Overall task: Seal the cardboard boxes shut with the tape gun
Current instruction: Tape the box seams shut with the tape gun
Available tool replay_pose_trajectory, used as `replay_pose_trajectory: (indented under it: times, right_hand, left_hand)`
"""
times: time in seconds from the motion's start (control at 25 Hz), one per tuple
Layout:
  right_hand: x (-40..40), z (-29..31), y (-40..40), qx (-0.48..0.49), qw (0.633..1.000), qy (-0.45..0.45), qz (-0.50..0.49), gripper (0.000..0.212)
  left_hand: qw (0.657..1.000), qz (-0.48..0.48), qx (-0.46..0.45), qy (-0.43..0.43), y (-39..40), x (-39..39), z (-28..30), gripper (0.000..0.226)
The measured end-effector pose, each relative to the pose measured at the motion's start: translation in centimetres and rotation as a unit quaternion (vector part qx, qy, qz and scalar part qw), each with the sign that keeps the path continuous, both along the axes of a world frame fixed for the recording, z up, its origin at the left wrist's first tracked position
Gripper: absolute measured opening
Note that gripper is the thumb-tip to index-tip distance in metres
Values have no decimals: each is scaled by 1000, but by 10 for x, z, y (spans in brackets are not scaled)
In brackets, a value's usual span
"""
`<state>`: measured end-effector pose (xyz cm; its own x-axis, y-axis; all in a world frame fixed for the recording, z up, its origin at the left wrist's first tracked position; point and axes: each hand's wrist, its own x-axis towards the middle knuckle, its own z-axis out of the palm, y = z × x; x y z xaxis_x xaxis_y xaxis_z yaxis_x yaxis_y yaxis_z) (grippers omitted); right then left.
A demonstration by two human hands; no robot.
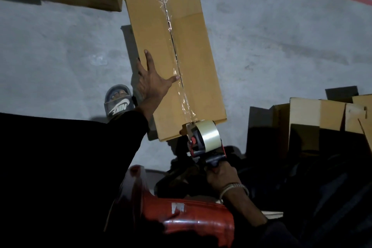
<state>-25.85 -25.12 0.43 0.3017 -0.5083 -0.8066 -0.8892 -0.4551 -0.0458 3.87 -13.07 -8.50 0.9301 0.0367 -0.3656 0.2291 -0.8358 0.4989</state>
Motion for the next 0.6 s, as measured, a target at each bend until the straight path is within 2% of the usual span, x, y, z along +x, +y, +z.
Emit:
replay_pose_trajectory:
  times: [0.12, 0.16, 0.24, 0.28, 0.36, 0.44, 0.48, 0.52, 0.6]
  right_hand:
    - [8, -2, 4, 5, 1000, -29, -7, 40]
    - [10, -2, 5, 5, 999, -33, -8, 39]
    - [13, -1, 6, 8, 999, -34, -12, 35]
    - [14, -1, 7, 10, 999, -36, -16, 35]
    - [15, -4, 9, 13, 999, -41, -26, 36]
    - [14, -8, 13, 10, 999, -41, -23, 37]
    - [14, -11, 13, 6, 999, -44, -17, 37]
    - [13, -13, 12, 2, 999, -49, -12, 37]
    - [19, -19, 9, -9, 998, -66, 6, 39]
  left_hand:
    - [998, -17, -59, 33, 9, -10, 11, 127]
    - [995, -59, -71, 48, 16, -16, 14, 127]
    - [973, -225, -40, 32, 37, -35, 18, 132]
    - [945, -327, 2, -2, 47, -45, 18, 135]
    - [861, -502, 66, -56, 54, -68, 14, 138]
    - [785, -604, 96, -101, 44, -89, -1, 135]
    - [767, -618, 112, -130, 38, -95, -11, 130]
    - [765, -614, 122, -152, 34, -100, -19, 123]
    - [792, -577, 116, -159, 30, -95, -24, 110]
